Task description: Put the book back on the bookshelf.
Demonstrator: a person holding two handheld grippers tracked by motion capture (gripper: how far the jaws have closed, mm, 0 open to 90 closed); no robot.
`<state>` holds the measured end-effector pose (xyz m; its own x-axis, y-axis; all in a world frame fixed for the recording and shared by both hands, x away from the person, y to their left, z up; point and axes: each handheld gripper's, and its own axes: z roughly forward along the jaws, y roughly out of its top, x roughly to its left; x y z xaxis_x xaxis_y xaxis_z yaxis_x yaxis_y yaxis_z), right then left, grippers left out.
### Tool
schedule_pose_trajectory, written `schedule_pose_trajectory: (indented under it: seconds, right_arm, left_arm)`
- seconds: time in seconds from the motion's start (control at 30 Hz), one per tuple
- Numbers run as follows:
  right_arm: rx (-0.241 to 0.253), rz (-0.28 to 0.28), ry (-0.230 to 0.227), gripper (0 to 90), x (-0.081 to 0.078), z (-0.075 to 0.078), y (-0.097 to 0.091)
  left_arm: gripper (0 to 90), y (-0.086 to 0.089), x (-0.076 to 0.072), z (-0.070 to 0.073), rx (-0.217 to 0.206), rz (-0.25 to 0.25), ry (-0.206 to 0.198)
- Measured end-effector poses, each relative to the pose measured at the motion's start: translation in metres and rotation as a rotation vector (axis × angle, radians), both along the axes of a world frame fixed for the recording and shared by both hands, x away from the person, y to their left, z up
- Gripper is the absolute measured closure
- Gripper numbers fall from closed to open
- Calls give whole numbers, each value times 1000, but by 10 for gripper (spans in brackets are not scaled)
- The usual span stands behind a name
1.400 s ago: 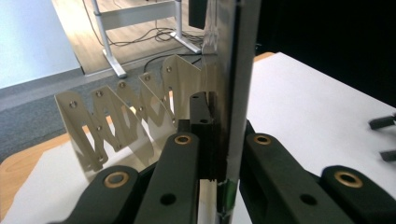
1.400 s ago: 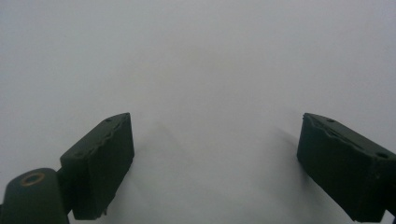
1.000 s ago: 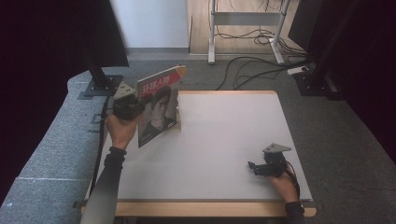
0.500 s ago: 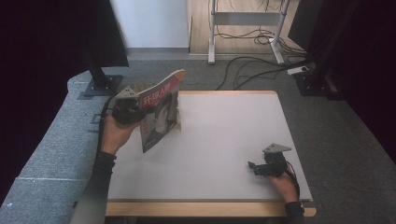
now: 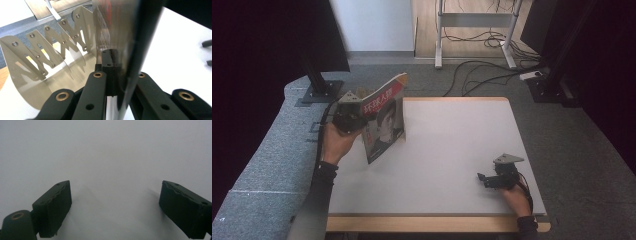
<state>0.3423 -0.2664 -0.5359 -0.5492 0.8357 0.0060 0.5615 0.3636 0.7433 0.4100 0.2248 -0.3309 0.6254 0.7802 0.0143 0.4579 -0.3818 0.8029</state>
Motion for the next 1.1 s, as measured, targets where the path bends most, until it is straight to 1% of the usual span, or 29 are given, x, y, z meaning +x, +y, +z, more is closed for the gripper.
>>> schedule_pose_trajectory:
  seconds: [0.03,0.1,0.3,0.4,0.5,0.57,0.6,0.63,0.67,0.7,0.77,0.87,0.9,0.97,1.03,1.1]
  right_arm:
    - [0,0,0,103,0,0,0]
    - [1,0,1,103,0,0,0]
    - [1,0,1,104,0,0,0]
    - [0,1,-3,104,0,0,0]
    - [1,0,-3,104,0,0,0]
    - [1,0,-3,104,0,0,0]
    - [1,0,-4,104,0,0,0]
    - [1,0,-4,104,0,0,0]
    - [1,0,-3,103,0,0,0]
    - [0,0,-4,104,0,0,0]
    - [0,0,-4,104,0,0,0]
    - [1,0,-4,104,0,0,0]
    - [1,0,-4,104,0,0,0]
    - [1,0,-3,104,0,0,0]
    - [2,-1,-2,104,0,0,0]
    - [2,-1,-1,104,0,0,0]
  left_arm:
    - [869,-1,2,-1,-4,6,-4]
    - [870,-3,6,-3,-16,25,-25]
    - [869,-11,16,-7,-22,71,-69]
    - [867,-17,19,-11,-35,62,-73]
    - [864,-24,18,-15,-42,31,-73]
    - [857,-31,16,-18,-39,8,-81]
    - [846,-34,16,-19,-30,8,-87]
    - [846,-39,15,-21,1,18,-112]
    - [840,-43,15,-22,12,25,-121]
    - [840,-47,17,-24,14,33,-123]
    - [843,-49,17,-26,21,39,-129]
    - [838,-53,17,-28,40,25,-136]
    - [811,-55,16,-29,47,20,-143]
    - [714,-57,14,-29,58,2,-151]
    - [660,-59,11,-30,68,-16,-152]
    - [599,-61,9,-30,72,-23,-154]
